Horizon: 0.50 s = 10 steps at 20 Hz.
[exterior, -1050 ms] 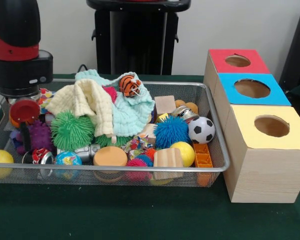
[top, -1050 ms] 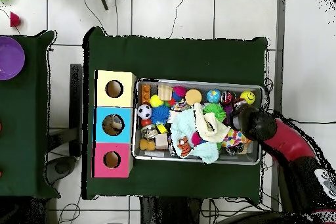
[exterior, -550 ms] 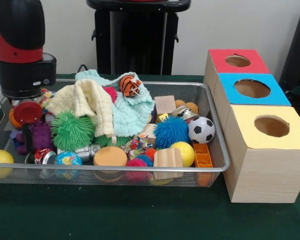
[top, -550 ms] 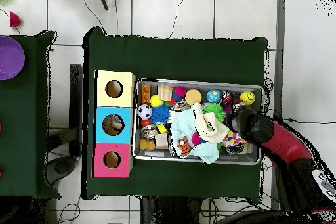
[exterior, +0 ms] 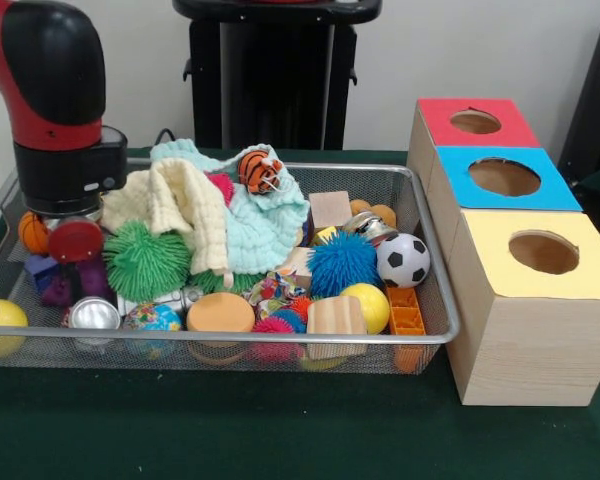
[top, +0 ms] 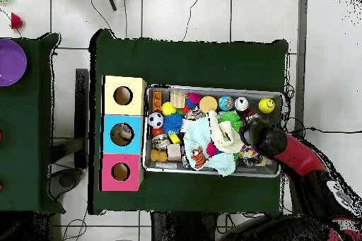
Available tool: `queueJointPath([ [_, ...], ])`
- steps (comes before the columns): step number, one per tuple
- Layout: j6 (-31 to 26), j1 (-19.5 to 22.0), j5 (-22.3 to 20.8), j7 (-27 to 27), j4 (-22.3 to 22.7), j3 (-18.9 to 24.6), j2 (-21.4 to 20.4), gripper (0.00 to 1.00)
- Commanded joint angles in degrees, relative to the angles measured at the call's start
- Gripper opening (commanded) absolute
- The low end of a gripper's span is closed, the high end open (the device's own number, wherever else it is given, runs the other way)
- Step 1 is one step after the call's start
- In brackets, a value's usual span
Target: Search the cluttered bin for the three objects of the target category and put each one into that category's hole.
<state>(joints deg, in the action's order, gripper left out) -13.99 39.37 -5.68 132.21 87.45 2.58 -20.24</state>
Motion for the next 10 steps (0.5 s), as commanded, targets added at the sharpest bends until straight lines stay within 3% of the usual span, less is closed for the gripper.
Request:
queueJointPath([
  [1, -2.5, -2.1, 1.9, 7.0, 6.1, 1.2, 5.3, 1.0],
  [10, -6.3, -2.8, 0.5, 2.5, 4.2, 0.8, 5.9, 1.0],
])
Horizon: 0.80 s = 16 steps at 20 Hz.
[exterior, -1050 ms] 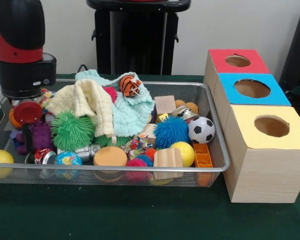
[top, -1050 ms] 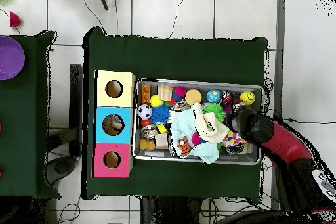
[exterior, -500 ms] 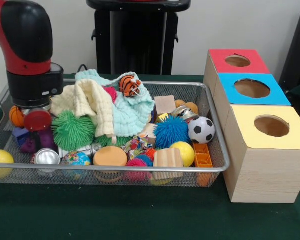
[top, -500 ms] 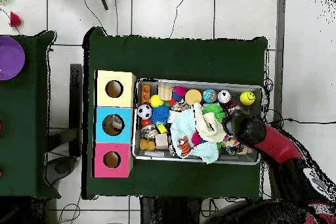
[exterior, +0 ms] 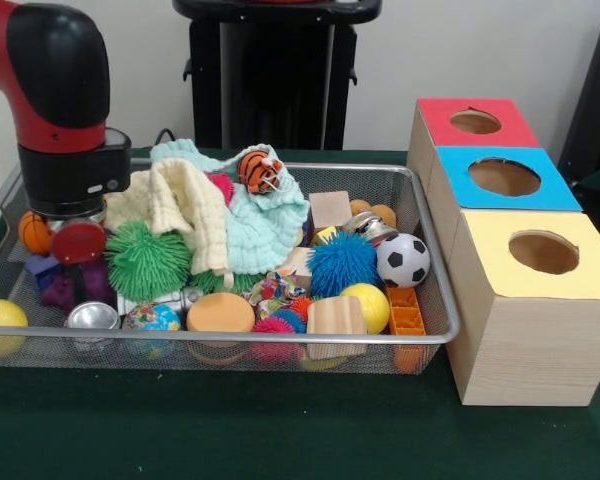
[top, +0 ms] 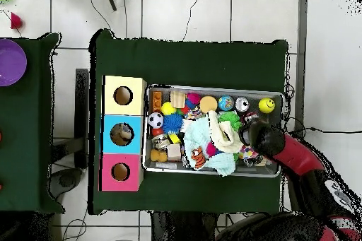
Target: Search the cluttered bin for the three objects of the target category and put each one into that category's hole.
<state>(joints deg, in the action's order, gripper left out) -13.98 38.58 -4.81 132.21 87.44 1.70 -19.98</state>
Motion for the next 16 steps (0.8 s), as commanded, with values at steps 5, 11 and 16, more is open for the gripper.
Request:
queueJointPath([
  [5, -7.1, -2.8, -0.6, 2.0, 4.0, 0.9, 4.3, 0.0],
  [11, -10.2, -4.6, -0.2, 2.6, 5.9, -2.3, -4.3, 0.0],
  [16, -16.4, -4.9, -1.3, -0.9, 4.9, -5.3, -12.0, 0.0],
])
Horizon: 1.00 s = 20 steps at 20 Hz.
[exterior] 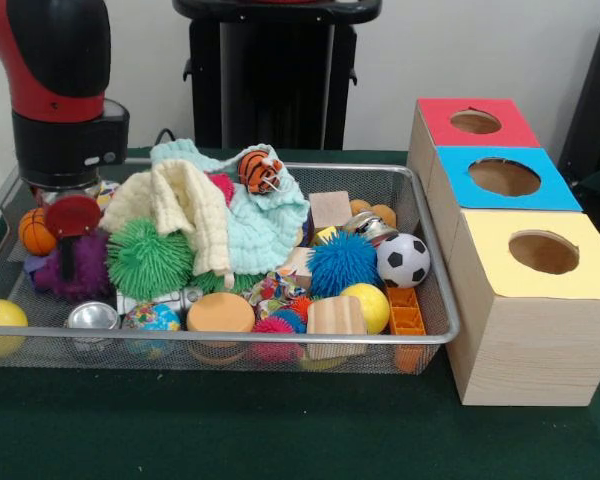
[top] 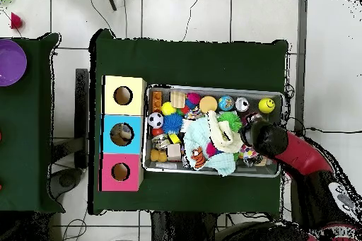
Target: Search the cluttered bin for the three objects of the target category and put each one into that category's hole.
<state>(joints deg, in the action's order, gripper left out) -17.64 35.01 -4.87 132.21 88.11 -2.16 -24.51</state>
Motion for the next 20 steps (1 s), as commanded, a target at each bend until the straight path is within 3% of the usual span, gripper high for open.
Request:
queueJointPath([
  [1, -13.5, -0.5, -1.4, -2.1, 4.0, -1.0, -8.3, 0.0],
  [9, -22.8, 1.3, -2.7, -6.5, 2.0, -0.3, -14.2, 0.0],
  [20, -21.7, 3.0, -3.4, -5.6, 2.7, 1.6, -13.8, 0.0],
])
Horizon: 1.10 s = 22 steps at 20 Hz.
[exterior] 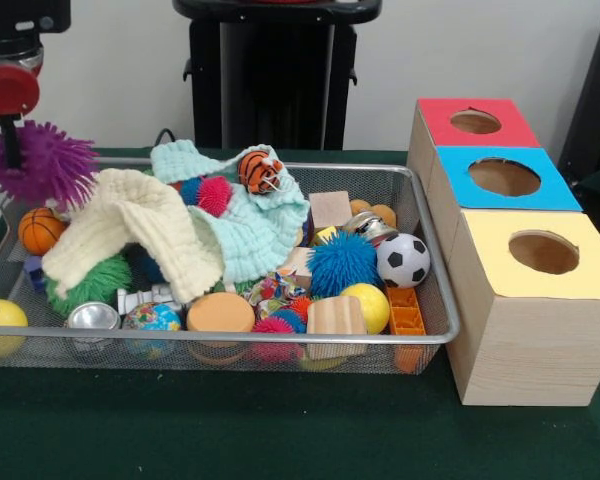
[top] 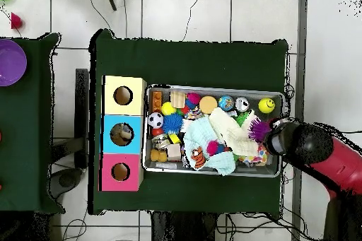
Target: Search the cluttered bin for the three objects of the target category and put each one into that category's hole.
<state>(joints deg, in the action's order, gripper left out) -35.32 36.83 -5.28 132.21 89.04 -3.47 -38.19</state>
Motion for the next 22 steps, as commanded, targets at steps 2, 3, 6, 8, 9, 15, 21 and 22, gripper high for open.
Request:
queueJointPath([
  [2, -3.9, 1.1, -3.1, -5.3, 1.9, 3.1, -0.3, 0.0],
  [3, -3.7, 1.2, -3.2, -5.2, 2.3, 3.2, -0.5, 0.0],
  [6, -3.4, 1.3, -3.6, -4.8, 2.6, 3.3, -0.7, 0.0],
  [8, -3.3, 1.2, -3.6, -4.6, 2.7, 3.5, -0.8, 0.0],
  [9, -3.3, 1.2, -3.5, -4.5, 2.8, 3.6, -0.8, 0.0],
  [15, 1.7, 1.0, 0.5, 0.1, 7.2, 6.2, -2.0, 0.0],
  [21, 7.5, 0.2, 2.5, 4.2, 9.6, 7.4, -0.6, 0.0],
  [22, 8.2, 0.0, 2.7, 4.7, 10.0, 7.3, -0.4, 0.0],
])
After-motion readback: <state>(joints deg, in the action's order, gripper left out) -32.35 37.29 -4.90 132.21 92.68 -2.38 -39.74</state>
